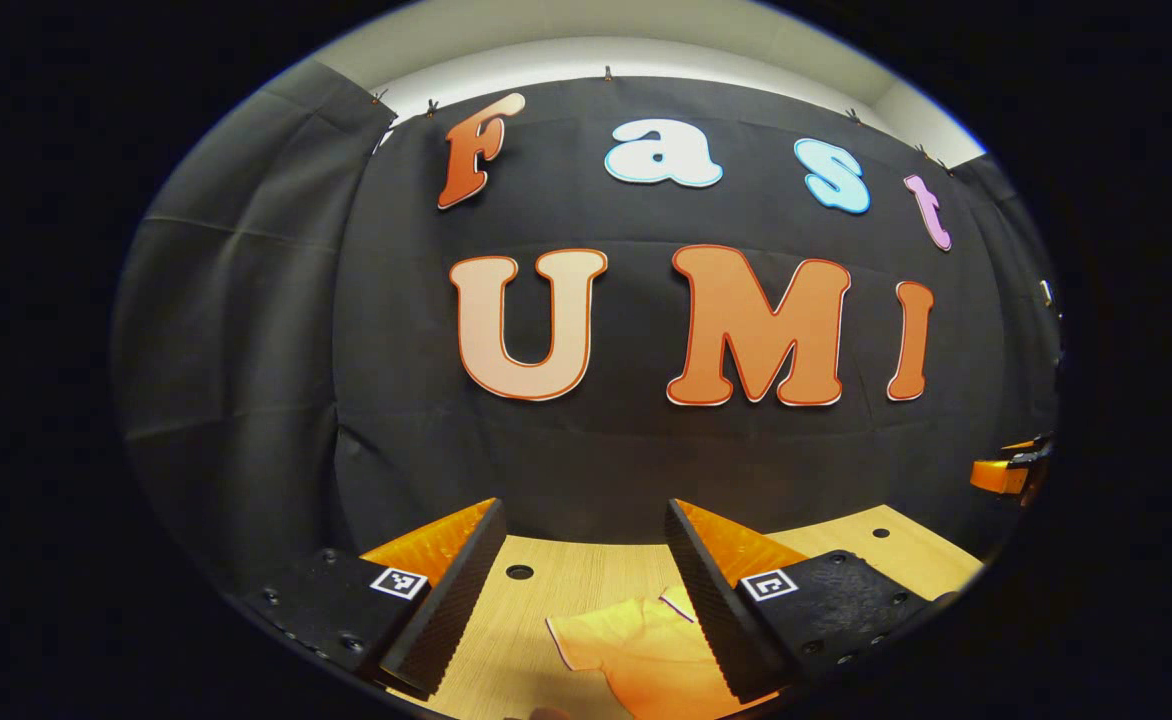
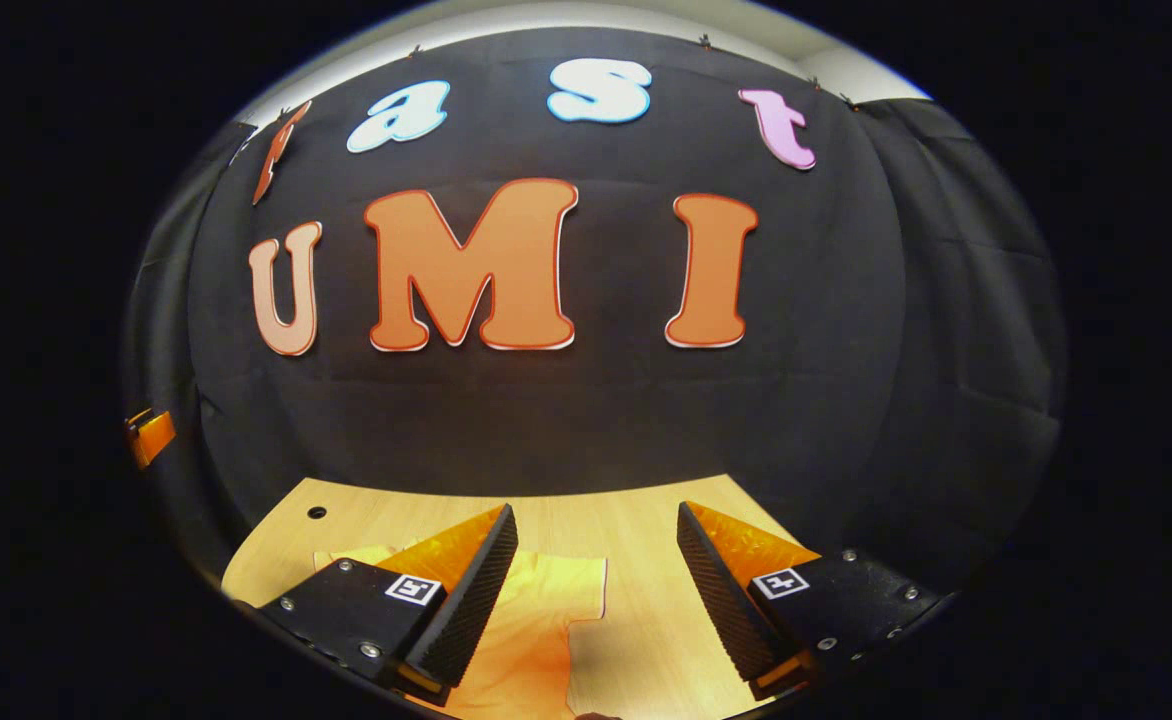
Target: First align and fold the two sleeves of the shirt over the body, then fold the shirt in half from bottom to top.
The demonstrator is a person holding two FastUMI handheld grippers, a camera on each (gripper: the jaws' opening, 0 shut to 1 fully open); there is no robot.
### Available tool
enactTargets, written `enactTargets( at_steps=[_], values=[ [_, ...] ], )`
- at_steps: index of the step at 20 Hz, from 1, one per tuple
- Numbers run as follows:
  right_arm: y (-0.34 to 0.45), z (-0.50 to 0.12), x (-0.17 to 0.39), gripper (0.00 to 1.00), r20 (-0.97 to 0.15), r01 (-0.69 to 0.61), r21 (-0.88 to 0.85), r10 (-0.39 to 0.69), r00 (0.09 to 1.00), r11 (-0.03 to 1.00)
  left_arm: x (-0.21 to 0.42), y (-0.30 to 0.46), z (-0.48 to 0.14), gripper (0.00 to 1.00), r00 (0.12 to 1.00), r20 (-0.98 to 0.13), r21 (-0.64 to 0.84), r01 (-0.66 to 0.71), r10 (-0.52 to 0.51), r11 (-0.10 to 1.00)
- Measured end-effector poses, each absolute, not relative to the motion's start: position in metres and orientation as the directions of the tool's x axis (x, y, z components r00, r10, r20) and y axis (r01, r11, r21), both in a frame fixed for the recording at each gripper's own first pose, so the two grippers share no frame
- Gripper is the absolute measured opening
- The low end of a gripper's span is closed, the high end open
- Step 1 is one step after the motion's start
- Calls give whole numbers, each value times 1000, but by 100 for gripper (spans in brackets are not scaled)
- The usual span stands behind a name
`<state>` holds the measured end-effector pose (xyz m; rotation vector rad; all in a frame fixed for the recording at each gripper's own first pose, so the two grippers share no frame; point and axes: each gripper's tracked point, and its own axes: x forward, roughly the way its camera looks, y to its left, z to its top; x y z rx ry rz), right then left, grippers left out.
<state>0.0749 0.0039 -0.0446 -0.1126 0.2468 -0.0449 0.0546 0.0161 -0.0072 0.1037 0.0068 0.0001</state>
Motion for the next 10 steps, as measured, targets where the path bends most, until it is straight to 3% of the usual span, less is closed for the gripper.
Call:
enactTargets(
  at_steps=[10],
  values=[
    [-4,-128,174,98,-585,4,-103,-63,809,995,71,53,-26,98,998,-48,132,-44,50,990]
  ],
)
